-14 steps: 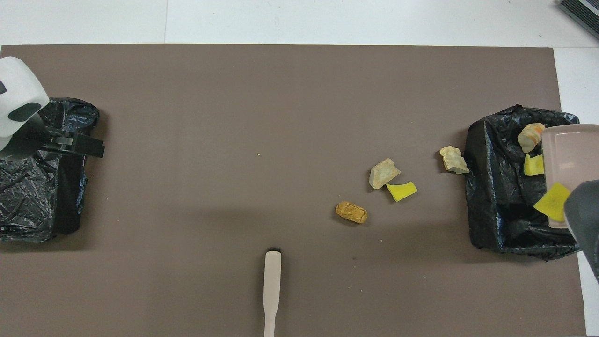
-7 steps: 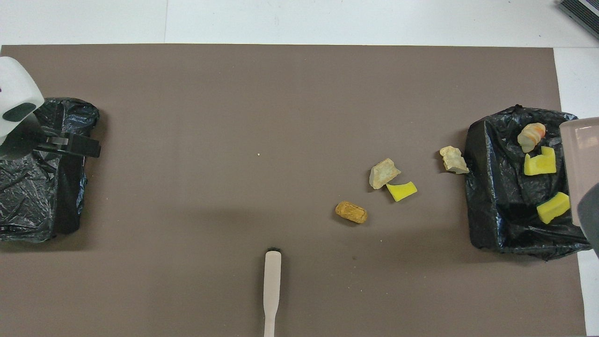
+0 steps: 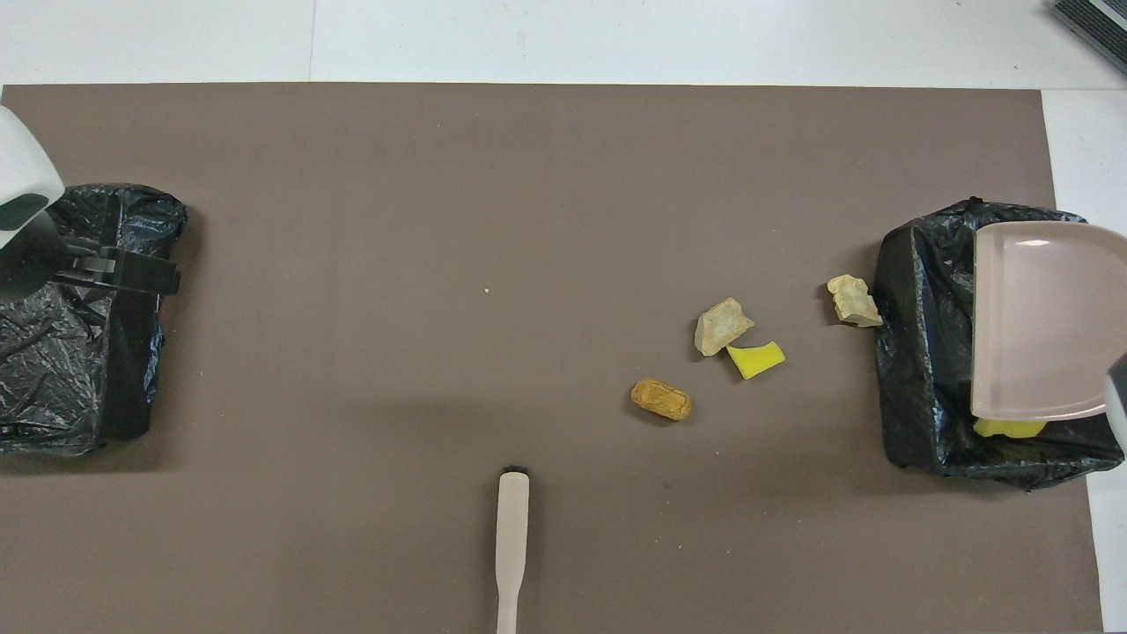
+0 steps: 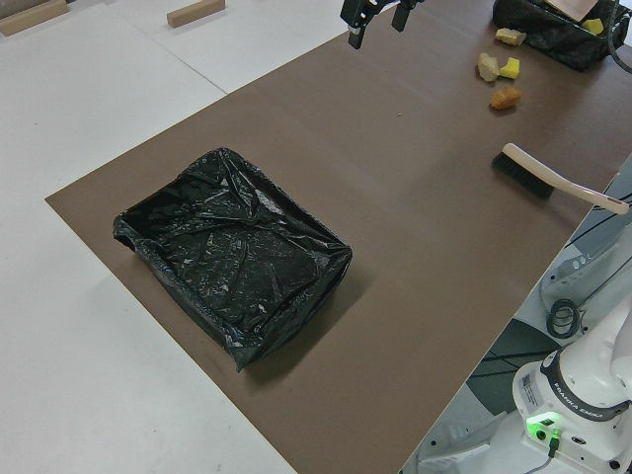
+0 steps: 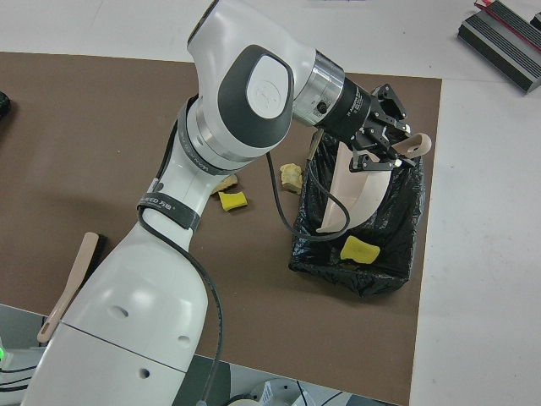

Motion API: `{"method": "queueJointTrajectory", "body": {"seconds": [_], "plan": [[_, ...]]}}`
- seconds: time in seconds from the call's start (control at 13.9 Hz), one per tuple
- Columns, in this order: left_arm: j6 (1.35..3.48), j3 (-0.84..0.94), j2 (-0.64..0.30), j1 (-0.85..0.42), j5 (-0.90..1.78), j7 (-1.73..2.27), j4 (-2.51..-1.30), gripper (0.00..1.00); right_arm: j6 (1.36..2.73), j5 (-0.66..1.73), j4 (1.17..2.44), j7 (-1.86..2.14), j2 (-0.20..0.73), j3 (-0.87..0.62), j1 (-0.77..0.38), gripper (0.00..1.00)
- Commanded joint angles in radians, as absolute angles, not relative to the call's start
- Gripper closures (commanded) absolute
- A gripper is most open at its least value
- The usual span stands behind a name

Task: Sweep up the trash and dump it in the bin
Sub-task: 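Tilt the dustpan over the black bag with the right gripper, then return the dustpan to the table center with the right gripper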

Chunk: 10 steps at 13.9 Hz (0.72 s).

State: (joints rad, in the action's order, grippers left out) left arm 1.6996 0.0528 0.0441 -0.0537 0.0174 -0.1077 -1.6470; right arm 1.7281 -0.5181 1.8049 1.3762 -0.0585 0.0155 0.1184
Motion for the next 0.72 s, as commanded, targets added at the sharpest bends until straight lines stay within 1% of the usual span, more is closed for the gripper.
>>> {"method": "queueJointTrajectory", "body": {"seconds": [0.0,0.14,0.43,0.65], "plan": [[1.701,0.054,0.055,-0.051,0.003,-0.109,-1.647,0.00,1.743,-0.385,1.835,1.291,-0.057,0.012,0.133,1.00],[1.701,0.054,0.055,-0.052,0.003,-0.113,-1.648,0.00,1.738,-0.324,1.851,1.133,-0.054,0.000,0.091,1.00],[1.707,0.054,0.055,-0.054,0.005,-0.107,-1.649,0.00,1.743,-0.296,1.862,0.815,-0.029,0.000,-0.064,1.00],[1.706,0.054,0.057,-0.052,0.006,-0.115,-1.651,0.00,1.747,-0.172,1.836,0.656,0.017,-0.002,-0.109,1.00]]}}
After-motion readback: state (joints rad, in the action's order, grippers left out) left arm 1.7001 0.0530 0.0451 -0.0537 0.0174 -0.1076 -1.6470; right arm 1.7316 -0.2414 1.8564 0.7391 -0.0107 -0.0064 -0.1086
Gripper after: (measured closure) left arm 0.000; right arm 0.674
